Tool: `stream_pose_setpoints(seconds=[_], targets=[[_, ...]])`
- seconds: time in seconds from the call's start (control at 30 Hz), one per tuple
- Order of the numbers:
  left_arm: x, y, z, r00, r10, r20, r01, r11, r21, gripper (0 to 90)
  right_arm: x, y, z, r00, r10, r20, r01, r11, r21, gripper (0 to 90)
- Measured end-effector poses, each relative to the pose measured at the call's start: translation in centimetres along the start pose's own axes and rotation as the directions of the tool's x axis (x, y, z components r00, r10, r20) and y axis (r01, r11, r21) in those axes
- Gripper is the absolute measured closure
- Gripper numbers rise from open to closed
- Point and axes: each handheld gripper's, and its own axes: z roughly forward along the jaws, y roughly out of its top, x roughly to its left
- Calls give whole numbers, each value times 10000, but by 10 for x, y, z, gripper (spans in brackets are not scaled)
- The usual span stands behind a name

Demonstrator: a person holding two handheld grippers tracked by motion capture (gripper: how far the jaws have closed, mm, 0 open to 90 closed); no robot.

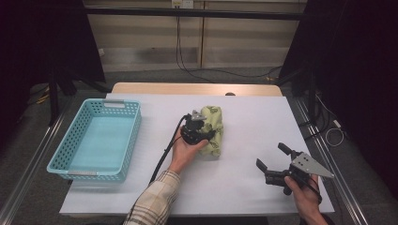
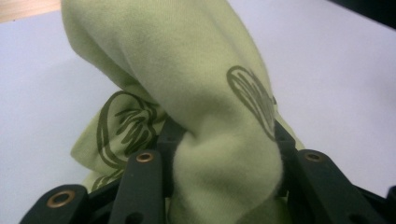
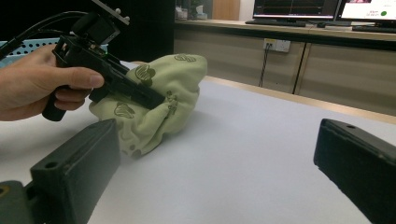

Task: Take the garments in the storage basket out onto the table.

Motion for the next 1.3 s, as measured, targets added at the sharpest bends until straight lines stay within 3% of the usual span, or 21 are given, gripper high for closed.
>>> stream_pose_setpoints(seconds=[0.23,0.33,0.5,0.53,0.63,0.67,0.7,0.77,0.83,0.97,1.03,1.17,1.3], targets=[[-5,-2,5,9996,279,79,-281,9992,287,597,0,0,1,10000,-27,-76,27,10000,-26,1],[-5,-2,4,9998,165,130,-169,9994,314,581,0,0,1,10000,33,-18,-33,10000,35,1],[-7,-2,1,9992,368,180,-370,9993,102,470,0,0,1,10000,8,-28,-8,10000,34,1],[-7,-1,1,9995,198,253,-200,9998,90,442,0,0,1,10000,-6,6,6,10000,53,1],[-7,-1,-1,9994,319,164,-319,9995,-21,389,0,0,2,10000,-33,-27,33,10000,-2,1],[-8,-1,-2,9996,184,220,-182,9998,-68,366,0,0,2,10000,-30,-22,30,10000,16,1],[-8,-1,-3,9994,202,264,-200,9998,-88,302,0,0,2,10000,19,-47,-19,10000,15,1],[-9,-1,-5,9990,410,149,-409,9992,-44,291,0,0,3,10000,24,-35,-24,10000,19,1],[-11,-2,-6,9990,436,32,-435,9986,-294,271,0,0,3,10000,14,3,-14,10000,41,1],[-8,-3,-10,9989,421,220,-410,9980,-479,189,0,0,2,10000,9,-49,-9,10000,-25,1],[-7,-3,-13,9995,222,202,-211,9983,-549,92,0,0,3,10000,40,20,-40,10000,-15,0],[-4,-1,-22,9999,-50,121,59,9973,-726,50,-1,0,4,10000,47,-12,-47,10000,-12,0],[-4,-2,-31,9991,228,-369,-256,9967,-770,47,-1,0,4,10000,65,53,-66,10000,46,0]])
